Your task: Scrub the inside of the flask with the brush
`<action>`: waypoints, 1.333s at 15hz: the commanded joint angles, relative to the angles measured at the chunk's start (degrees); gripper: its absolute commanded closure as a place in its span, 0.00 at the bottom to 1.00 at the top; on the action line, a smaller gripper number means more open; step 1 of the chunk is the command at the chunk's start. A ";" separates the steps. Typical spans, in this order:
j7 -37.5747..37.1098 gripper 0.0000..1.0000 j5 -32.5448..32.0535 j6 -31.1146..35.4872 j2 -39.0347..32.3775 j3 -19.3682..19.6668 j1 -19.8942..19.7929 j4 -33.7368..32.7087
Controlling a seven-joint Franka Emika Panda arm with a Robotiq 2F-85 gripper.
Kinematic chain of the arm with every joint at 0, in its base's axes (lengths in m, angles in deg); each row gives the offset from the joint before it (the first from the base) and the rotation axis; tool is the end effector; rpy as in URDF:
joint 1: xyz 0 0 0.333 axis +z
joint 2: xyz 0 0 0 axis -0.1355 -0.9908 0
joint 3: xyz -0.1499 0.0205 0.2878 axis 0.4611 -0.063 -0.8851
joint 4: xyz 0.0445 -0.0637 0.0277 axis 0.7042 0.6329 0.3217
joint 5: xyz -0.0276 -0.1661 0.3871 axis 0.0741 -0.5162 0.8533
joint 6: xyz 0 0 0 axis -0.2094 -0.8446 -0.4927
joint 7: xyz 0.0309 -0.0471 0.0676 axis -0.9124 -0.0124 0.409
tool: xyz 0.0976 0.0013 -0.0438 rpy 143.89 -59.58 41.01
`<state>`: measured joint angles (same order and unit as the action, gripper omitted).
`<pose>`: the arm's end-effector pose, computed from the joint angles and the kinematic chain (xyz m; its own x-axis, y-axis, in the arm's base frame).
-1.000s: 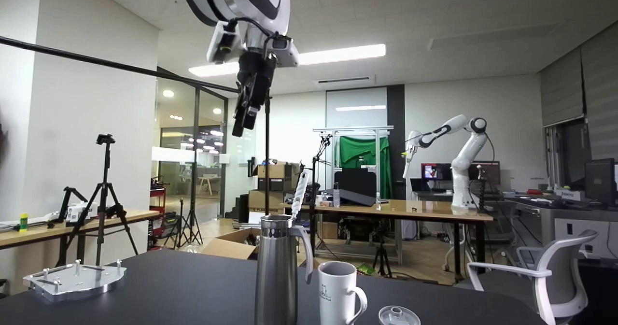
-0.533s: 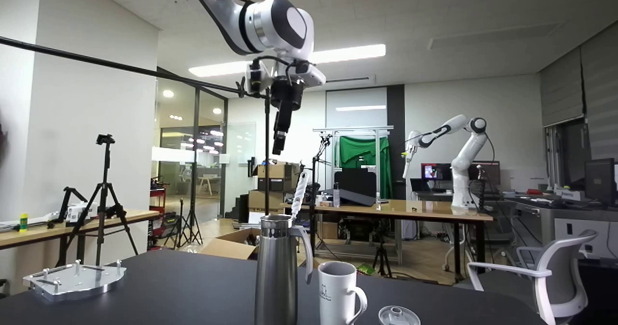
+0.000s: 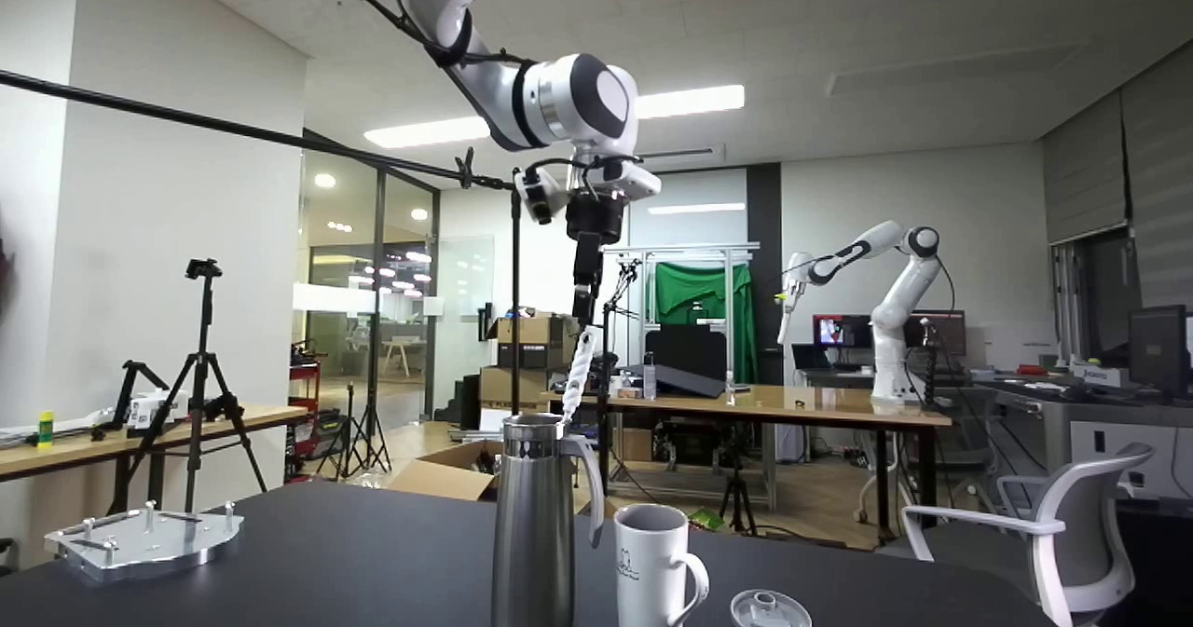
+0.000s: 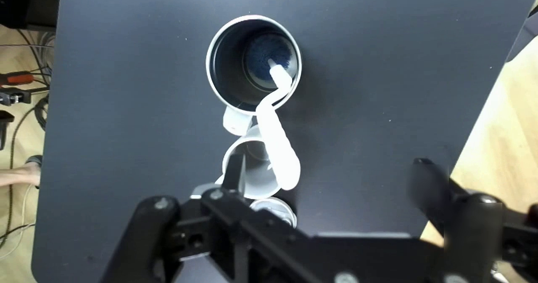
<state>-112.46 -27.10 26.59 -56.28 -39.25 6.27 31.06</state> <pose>0.7222 -0.0565 0.4288 0.3768 -0.9205 -0.1033 -0.9209 -0.3843 0.0650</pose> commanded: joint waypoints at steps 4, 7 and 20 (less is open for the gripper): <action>-4.86 0.00 0.76 -11.03 -9.25 1.52 -0.08 -12.39; -4.93 0.25 1.31 -14.25 -11.59 1.60 -0.46 -14.82; 3.81 0.96 -0.62 -19.56 -11.21 0.60 -0.29 -16.69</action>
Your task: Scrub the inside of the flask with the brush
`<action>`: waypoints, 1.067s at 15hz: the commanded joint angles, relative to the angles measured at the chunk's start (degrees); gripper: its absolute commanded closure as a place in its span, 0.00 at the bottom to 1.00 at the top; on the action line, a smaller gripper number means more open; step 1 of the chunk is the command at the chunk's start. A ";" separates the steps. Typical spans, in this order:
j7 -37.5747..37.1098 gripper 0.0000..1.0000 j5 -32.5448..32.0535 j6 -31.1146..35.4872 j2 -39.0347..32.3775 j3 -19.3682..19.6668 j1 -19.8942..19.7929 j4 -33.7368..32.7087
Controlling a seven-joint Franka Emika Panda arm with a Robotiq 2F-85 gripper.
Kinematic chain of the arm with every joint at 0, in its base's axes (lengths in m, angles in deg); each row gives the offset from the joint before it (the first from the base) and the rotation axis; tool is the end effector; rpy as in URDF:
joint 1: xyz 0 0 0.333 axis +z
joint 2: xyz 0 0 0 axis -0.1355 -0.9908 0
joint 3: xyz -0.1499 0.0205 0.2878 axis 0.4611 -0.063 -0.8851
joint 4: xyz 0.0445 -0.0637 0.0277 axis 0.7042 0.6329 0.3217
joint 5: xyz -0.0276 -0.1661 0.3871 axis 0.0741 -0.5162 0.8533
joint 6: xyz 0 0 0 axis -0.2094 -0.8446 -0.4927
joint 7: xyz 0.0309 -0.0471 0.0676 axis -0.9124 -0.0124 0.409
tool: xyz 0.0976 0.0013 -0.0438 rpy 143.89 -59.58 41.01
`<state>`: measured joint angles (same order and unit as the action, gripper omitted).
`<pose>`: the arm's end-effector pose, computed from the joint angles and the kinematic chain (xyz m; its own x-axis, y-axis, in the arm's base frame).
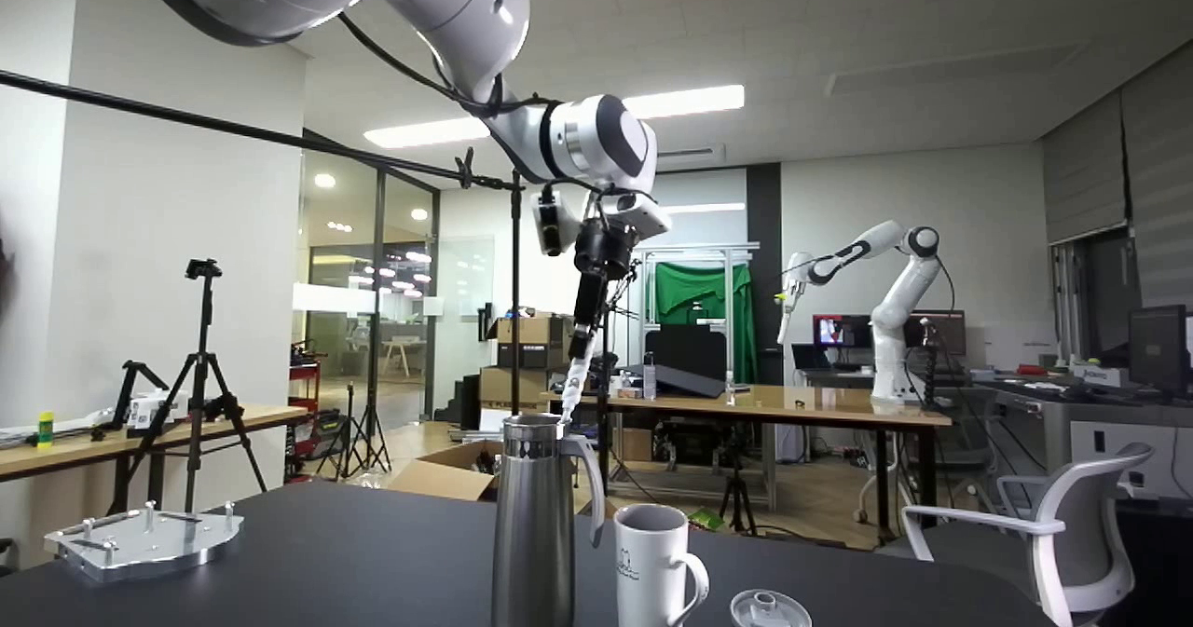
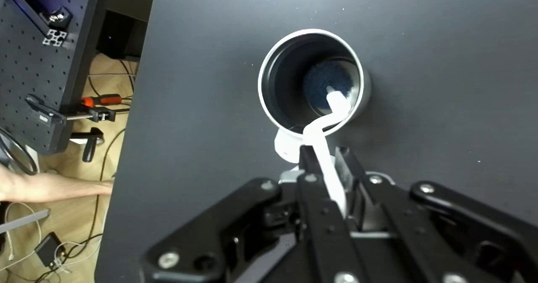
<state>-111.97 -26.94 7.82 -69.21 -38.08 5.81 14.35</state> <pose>0.7398 -0.0651 0.3843 0.3481 -0.9140 -0.2086 -0.8688 -0.3981 0.2943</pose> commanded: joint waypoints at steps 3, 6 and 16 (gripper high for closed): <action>8.34 0.96 -1.90 -1.28 4.29 -0.69 1.36 2.01; 12.73 0.96 -4.70 -1.78 7.55 -0.63 3.57 4.19; 28.13 0.96 -12.89 5.56 22.96 -2.20 8.55 18.65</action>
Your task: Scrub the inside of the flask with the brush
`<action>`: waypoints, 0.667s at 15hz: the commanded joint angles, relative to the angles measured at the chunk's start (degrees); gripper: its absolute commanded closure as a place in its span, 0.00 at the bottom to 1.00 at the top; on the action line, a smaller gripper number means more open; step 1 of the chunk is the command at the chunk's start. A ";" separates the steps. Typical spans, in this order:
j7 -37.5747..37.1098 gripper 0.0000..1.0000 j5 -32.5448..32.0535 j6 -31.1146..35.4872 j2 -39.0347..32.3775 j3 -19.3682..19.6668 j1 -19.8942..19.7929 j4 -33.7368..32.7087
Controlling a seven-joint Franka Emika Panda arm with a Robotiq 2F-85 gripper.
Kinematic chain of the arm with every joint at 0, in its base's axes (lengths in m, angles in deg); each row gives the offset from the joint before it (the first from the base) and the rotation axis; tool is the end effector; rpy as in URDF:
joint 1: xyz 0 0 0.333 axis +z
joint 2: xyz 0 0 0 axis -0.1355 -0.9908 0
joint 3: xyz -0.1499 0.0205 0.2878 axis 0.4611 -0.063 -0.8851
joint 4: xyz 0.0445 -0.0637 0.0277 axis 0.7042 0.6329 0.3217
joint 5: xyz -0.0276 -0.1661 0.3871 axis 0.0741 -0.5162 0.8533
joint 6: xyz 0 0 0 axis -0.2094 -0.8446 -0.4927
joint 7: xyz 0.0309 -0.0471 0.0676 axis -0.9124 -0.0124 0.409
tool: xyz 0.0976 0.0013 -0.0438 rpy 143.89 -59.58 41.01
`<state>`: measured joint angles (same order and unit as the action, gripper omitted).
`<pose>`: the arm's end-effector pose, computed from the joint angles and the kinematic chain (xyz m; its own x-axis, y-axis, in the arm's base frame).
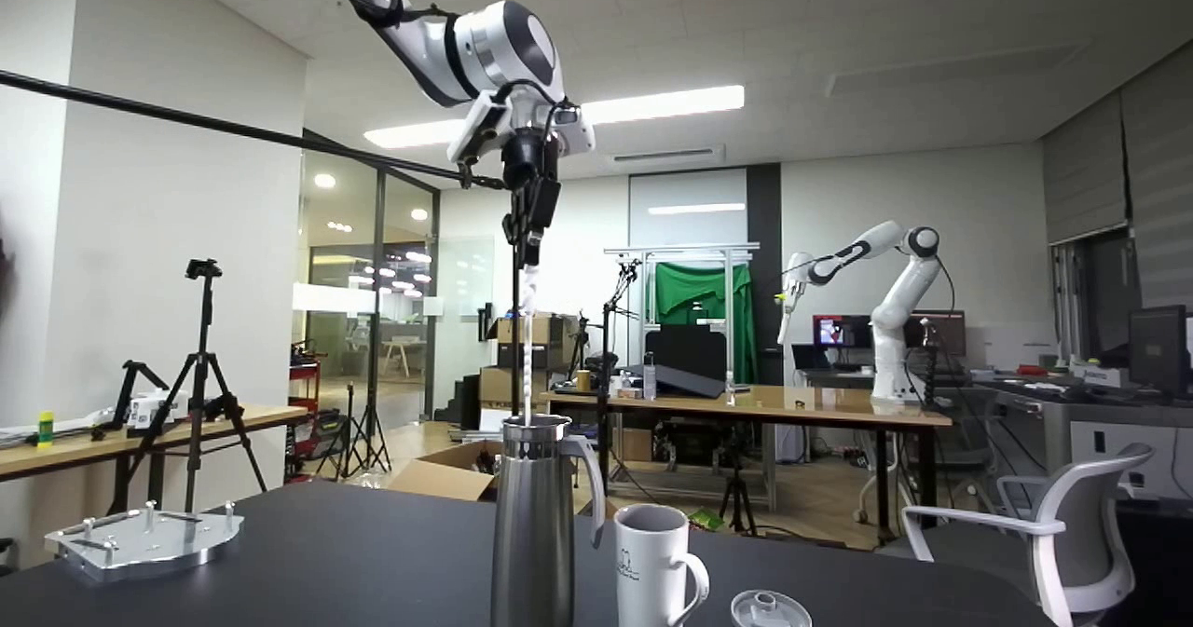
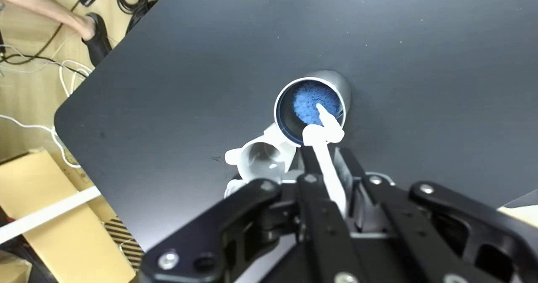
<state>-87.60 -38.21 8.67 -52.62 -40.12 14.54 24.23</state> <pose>0.6910 0.0354 0.5115 0.8280 -0.5478 -0.1196 -0.5125 -0.8260 0.2346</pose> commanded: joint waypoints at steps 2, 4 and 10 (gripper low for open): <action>5.25 0.96 -1.77 10.21 8.80 0.16 -0.83 14.06; 6.46 0.96 -0.46 16.22 9.97 -0.19 -2.44 18.94; 9.80 0.96 1.51 26.57 9.96 -0.55 -4.15 29.23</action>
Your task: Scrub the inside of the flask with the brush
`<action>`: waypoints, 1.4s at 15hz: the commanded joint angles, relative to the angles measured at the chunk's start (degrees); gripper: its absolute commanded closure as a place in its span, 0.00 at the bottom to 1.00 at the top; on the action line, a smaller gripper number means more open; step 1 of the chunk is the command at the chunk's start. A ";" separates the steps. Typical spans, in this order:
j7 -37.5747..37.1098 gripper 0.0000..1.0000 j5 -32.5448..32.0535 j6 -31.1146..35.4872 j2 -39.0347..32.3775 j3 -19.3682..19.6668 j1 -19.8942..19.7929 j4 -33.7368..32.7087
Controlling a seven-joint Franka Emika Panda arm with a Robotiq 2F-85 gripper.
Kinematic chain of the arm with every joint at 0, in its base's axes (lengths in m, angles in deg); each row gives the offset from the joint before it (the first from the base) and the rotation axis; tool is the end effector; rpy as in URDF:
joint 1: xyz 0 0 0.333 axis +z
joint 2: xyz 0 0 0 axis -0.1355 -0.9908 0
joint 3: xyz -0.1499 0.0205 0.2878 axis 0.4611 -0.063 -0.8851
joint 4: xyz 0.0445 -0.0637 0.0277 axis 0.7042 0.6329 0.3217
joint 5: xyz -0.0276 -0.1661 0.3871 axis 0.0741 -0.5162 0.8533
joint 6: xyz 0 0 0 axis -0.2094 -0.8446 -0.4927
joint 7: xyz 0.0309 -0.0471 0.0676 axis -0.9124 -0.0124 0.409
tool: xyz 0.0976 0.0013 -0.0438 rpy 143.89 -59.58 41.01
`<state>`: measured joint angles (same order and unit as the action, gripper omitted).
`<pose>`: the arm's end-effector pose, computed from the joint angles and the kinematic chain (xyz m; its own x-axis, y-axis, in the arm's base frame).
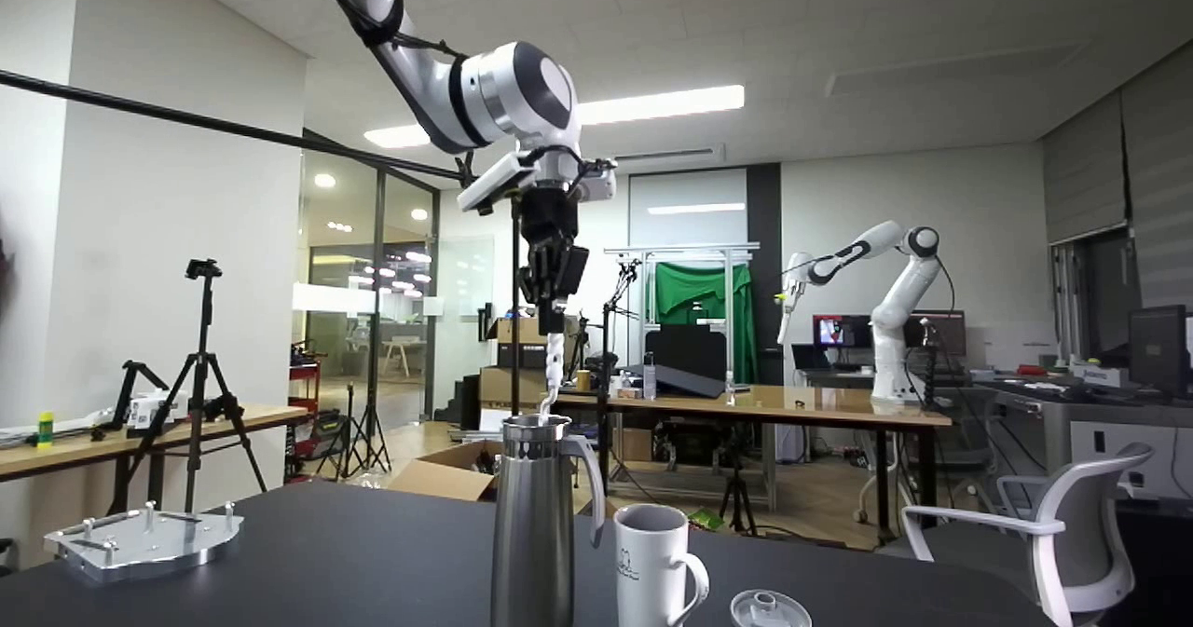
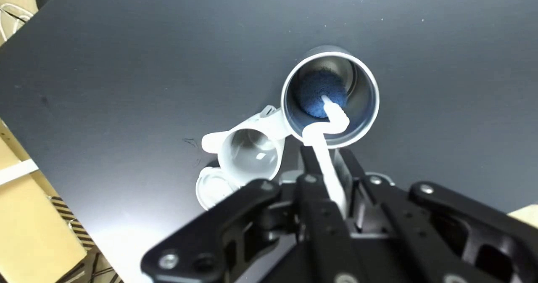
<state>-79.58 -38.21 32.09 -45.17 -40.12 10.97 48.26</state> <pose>0.6653 -0.0090 0.4228 0.8924 -0.4477 -0.0564 -0.4358 -0.8875 0.1496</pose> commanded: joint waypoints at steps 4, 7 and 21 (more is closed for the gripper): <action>4.54 0.96 1.53 0.97 6.39 -1.53 0.40 6.45; 5.26 0.96 -0.35 -2.78 11.05 -2.32 1.02 5.80; 3.78 0.96 -0.35 2.61 6.27 -1.90 -1.28 9.86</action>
<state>-74.82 -37.41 36.53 -40.32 -42.19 8.78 59.27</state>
